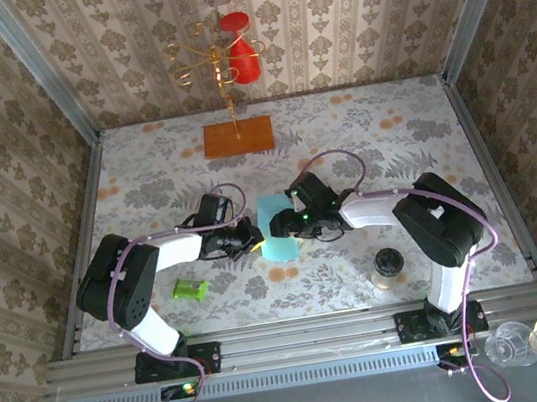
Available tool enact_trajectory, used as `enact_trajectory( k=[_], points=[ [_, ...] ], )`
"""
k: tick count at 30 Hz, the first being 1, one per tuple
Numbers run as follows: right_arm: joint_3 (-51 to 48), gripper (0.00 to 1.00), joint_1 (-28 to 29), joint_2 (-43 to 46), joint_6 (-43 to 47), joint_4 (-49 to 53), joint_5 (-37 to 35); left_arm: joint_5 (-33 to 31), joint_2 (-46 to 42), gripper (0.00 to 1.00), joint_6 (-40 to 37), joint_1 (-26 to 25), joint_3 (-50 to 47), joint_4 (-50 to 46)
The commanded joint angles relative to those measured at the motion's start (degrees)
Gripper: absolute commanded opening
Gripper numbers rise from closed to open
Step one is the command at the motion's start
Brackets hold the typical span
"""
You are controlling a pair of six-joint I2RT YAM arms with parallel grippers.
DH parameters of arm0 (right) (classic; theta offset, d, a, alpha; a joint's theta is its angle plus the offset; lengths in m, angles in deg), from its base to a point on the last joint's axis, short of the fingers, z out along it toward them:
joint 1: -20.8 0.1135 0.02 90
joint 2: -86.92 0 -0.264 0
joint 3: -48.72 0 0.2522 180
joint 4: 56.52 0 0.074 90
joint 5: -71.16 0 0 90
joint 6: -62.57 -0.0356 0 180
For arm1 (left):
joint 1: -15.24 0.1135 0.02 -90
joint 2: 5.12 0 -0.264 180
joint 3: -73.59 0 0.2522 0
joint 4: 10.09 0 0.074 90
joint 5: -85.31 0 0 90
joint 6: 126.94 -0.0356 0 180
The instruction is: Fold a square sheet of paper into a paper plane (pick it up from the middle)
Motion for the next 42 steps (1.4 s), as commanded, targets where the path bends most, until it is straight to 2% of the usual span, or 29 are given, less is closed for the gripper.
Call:
enact_trajectory(
  k=[1,6,15,20,23,30,38,42],
  points=[
    [-0.36,0.66,1.08,5.75,7.94,1.93,-5.55,0.49,-1.35,0.01,0.34,0.50,1.14,-0.45],
    [-1.78,0.73,5.09,11.61,17.95,2.65,-13.69,-0.08,-4.24,0.01,0.96,0.60,1.27,-2.15],
    [-8.87,0.72,12.76,17.05,32.94,-2.29,-23.58,0.09,-7.20,0.01,3.55,0.69,2.45,-4.11],
    [-9.55,0.72,17.38,13.68,38.93,-6.68,-30.67,0.19,-7.49,0.01,4.11,0.69,2.72,-4.14],
    [-11.35,0.73,20.69,11.41,44.44,-13.27,-34.50,0.18,-7.47,0.01,4.37,0.69,2.63,-3.89],
    [-8.85,0.73,21.94,5.32,49.00,-15.28,-36.32,-0.02,-7.74,0.01,5.16,0.69,2.02,-3.36],
    [-10.37,0.57,21.94,4.17,50.37,-19.82,-40.63,0.23,-7.59,0.01,5.33,0.69,1.84,-3.42],
    [-11.08,0.42,21.94,5.09,51.01,-20.03,-39.92,0.19,-7.71,0.02,5.16,0.69,1.93,-3.33]
  ],
)
